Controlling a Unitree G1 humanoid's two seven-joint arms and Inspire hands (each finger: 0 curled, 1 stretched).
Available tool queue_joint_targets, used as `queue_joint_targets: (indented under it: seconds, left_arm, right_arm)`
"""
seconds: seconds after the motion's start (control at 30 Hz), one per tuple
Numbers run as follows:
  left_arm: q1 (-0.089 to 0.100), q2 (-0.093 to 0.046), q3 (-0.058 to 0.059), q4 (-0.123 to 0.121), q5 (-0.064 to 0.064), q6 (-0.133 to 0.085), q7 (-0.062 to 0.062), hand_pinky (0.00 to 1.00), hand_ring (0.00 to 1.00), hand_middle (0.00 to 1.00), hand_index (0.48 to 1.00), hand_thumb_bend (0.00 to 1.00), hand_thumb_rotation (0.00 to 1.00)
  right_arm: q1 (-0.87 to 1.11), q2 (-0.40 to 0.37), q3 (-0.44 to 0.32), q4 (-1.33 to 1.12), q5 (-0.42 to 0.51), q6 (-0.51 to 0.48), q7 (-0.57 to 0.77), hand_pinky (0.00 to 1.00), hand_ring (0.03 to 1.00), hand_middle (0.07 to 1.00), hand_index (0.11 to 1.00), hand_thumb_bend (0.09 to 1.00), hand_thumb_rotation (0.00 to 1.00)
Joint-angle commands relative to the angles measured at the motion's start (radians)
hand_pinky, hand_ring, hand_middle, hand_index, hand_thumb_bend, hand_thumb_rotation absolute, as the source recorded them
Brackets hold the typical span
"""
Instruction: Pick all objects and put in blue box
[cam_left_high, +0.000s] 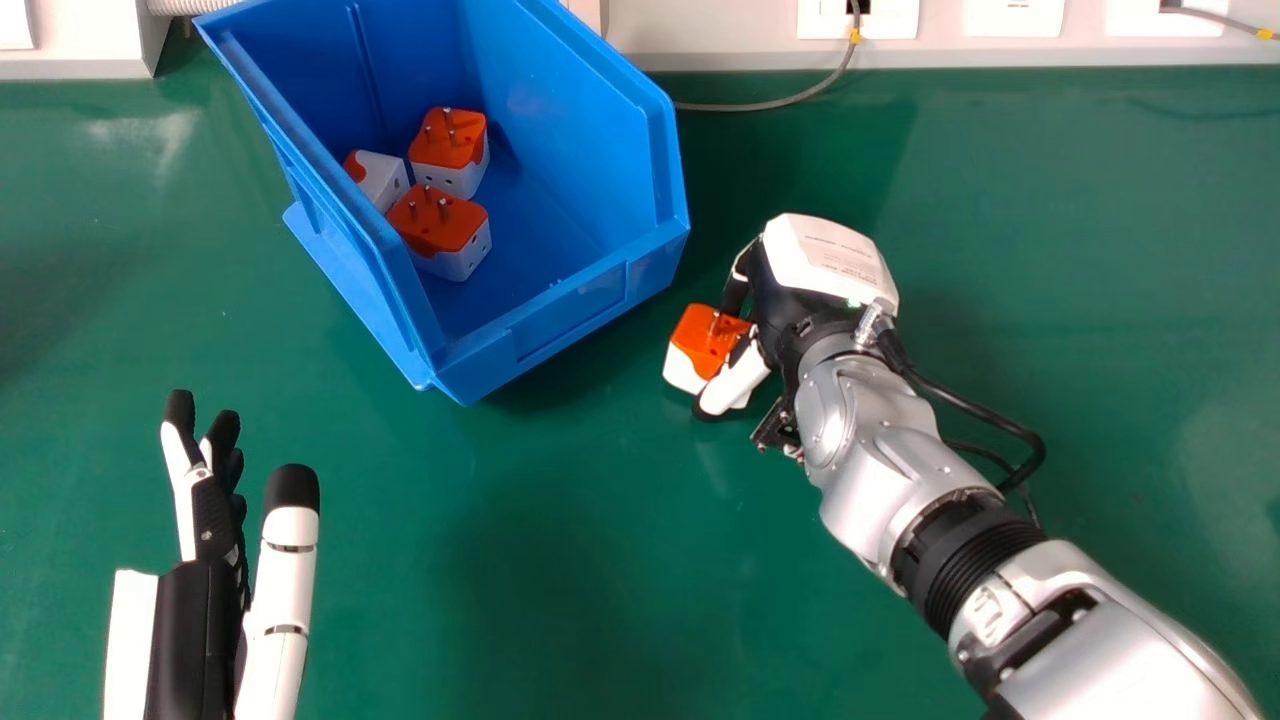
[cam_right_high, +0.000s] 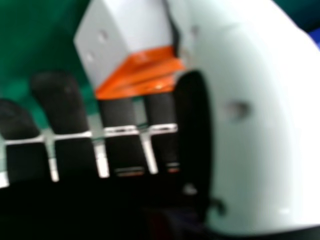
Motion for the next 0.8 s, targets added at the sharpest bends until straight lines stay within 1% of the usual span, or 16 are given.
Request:
queue_joint_targets:
  seconds: [0.0,0.13,0.27,0.37,0.47,0.57,0.6,0.67,0.77]
  left_arm:
    - [0.004,-0.002,-0.004,-0.030,0.008,-0.009,0.006,1.00,1.00,1.00,1.000,0.49,1.00]
    - [-0.004,0.000,-0.003,-0.023,0.008,-0.008,0.006,1.00,1.00,1.00,1.000,0.50,1.00]
    - [-0.013,0.000,-0.002,-0.022,0.006,-0.002,0.005,1.00,1.00,1.00,1.000,0.50,1.00]
    - [-0.018,0.001,-0.002,-0.019,0.005,-0.001,0.004,1.00,1.00,1.00,1.000,0.50,1.00]
    - [-0.025,0.003,0.000,-0.012,0.000,-0.004,0.003,1.00,1.00,1.00,1.000,0.51,1.00]
    - [-0.033,0.005,0.001,-0.012,-0.005,-0.001,-0.001,1.00,1.00,1.00,1.000,0.51,1.00]
    - [-0.035,0.006,0.002,-0.011,-0.006,0.000,-0.002,1.00,1.00,1.00,1.000,0.51,1.00]
    - [-0.040,0.008,0.005,-0.005,-0.010,-0.002,-0.003,1.00,1.00,1.00,1.000,0.51,1.00]
    - [-0.053,0.012,0.011,0.007,-0.014,-0.003,-0.005,1.00,1.00,1.00,1.000,0.51,1.00]
  right_arm:
    - [-0.031,-0.009,-0.009,-0.016,0.008,-0.002,0.000,0.13,0.197,0.380,0.498,0.518,0.00]
    - [-0.018,-0.013,-0.014,-0.036,0.012,0.003,-0.003,0.13,0.198,0.412,0.491,0.521,0.00]
    - [-0.014,-0.014,-0.016,-0.041,0.012,0.004,-0.003,0.13,0.200,0.433,0.488,0.524,0.00]
    - [-0.011,-0.016,-0.016,-0.052,0.011,0.010,-0.003,0.13,0.200,0.421,0.490,0.522,0.00]
    - [0.003,-0.024,-0.020,-0.085,0.013,0.019,0.002,0.13,0.193,0.400,0.495,0.519,0.00]
    - [0.049,-0.045,-0.022,-0.180,0.006,0.046,0.010,0.12,0.188,0.391,0.495,0.518,0.00]
    - [0.065,-0.052,-0.022,-0.213,0.004,0.056,0.014,0.12,0.185,0.407,0.492,0.520,0.00]
    - [0.103,-0.069,-0.024,-0.292,-0.001,0.077,0.023,0.11,0.182,0.429,0.487,0.523,0.00]
    - [0.180,-0.101,-0.029,-0.452,-0.013,0.116,0.041,0.11,0.179,0.444,0.485,0.524,0.00]
